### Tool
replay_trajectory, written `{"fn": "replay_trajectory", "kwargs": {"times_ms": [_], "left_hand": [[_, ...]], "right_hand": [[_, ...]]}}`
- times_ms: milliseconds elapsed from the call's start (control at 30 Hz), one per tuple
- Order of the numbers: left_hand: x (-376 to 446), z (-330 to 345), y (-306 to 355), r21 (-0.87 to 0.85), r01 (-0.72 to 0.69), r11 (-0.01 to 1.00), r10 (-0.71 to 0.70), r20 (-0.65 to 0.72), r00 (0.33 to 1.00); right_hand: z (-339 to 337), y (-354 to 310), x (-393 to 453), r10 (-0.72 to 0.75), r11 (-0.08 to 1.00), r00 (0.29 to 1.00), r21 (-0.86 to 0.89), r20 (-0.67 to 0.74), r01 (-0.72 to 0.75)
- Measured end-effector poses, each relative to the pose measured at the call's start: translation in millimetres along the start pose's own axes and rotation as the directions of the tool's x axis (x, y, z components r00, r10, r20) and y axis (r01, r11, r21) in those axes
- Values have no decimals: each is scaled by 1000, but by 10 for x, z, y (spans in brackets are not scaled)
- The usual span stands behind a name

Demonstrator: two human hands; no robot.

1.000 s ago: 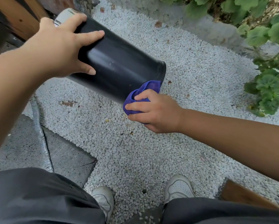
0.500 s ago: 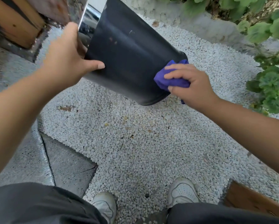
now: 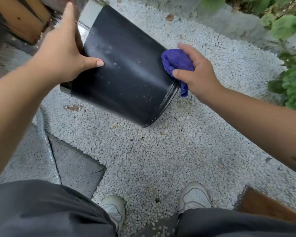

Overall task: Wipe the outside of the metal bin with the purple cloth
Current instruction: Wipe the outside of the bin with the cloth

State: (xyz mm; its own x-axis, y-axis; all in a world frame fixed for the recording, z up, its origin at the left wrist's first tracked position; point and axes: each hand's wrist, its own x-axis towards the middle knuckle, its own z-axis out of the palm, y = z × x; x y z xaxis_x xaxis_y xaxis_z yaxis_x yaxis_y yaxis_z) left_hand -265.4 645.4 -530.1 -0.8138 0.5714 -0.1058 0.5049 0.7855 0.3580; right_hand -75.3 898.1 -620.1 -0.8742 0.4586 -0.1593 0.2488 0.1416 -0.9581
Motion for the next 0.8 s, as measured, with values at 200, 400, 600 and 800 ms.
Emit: {"fn": "replay_trajectory", "kwargs": {"times_ms": [200, 400, 600, 800], "left_hand": [[-8, 41, 60, -38, -50, 998, 49, -31, 998], [21, 35, 94, -2, -64, 998, 64, -26, 998], [8, 49, 119, -11, -41, 999, 41, -29, 999], [30, 64, 162, 18, -41, 999, 42, -42, 998]], "right_hand": [[175, 98, -326, -113, 980, 992, -159, 53, 120], [246, 181, -434, -303, 887, 947, -332, 104, 321], [371, 409, -663, -366, 753, 870, -444, 331, 485], [571, 632, -827, -414, 531, 733, -511, 540, 676]]}}
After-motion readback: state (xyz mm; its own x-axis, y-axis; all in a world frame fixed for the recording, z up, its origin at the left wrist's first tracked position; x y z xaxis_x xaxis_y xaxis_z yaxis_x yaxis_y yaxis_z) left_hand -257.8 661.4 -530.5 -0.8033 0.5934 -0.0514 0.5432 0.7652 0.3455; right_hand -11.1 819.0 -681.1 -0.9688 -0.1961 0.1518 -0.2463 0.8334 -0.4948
